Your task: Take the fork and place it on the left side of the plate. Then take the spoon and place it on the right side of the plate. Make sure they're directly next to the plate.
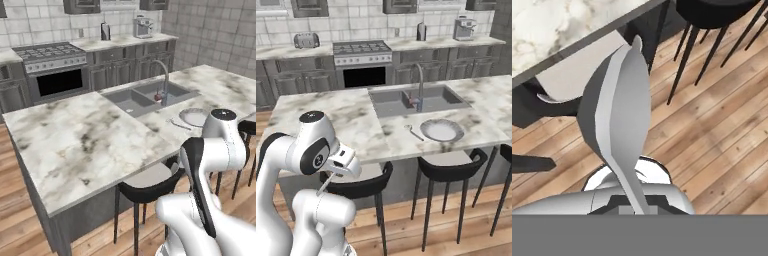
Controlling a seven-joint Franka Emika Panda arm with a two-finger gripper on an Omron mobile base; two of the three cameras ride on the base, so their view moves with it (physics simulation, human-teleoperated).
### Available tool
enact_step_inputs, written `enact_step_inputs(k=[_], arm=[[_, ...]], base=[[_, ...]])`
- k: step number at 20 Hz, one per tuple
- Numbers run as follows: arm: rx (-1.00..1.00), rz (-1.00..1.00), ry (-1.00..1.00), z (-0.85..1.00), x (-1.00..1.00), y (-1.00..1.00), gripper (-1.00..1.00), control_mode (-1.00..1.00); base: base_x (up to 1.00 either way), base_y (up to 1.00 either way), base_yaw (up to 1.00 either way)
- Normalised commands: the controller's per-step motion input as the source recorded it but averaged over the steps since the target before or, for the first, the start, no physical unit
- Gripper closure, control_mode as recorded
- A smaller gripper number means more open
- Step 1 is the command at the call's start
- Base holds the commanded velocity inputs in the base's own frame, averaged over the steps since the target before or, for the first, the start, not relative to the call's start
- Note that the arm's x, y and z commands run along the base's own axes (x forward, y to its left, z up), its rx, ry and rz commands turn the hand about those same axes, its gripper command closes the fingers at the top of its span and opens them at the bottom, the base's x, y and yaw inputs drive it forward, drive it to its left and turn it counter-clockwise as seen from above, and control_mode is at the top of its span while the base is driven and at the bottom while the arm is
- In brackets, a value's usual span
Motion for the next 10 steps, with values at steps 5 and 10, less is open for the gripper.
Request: enact_step_inputs(k=[5, 10], arm=[[0.00, 0.00, 0.00, 0.00, 0.00, 0.00, 1.00, 1.00], [0.00, 0.00, 0.00, 0.00, 0.00, 0.00, 1.00, 1.00]], base=[[0.08, -0.95, -0.04], [0.06, -0.97, -0.04]])
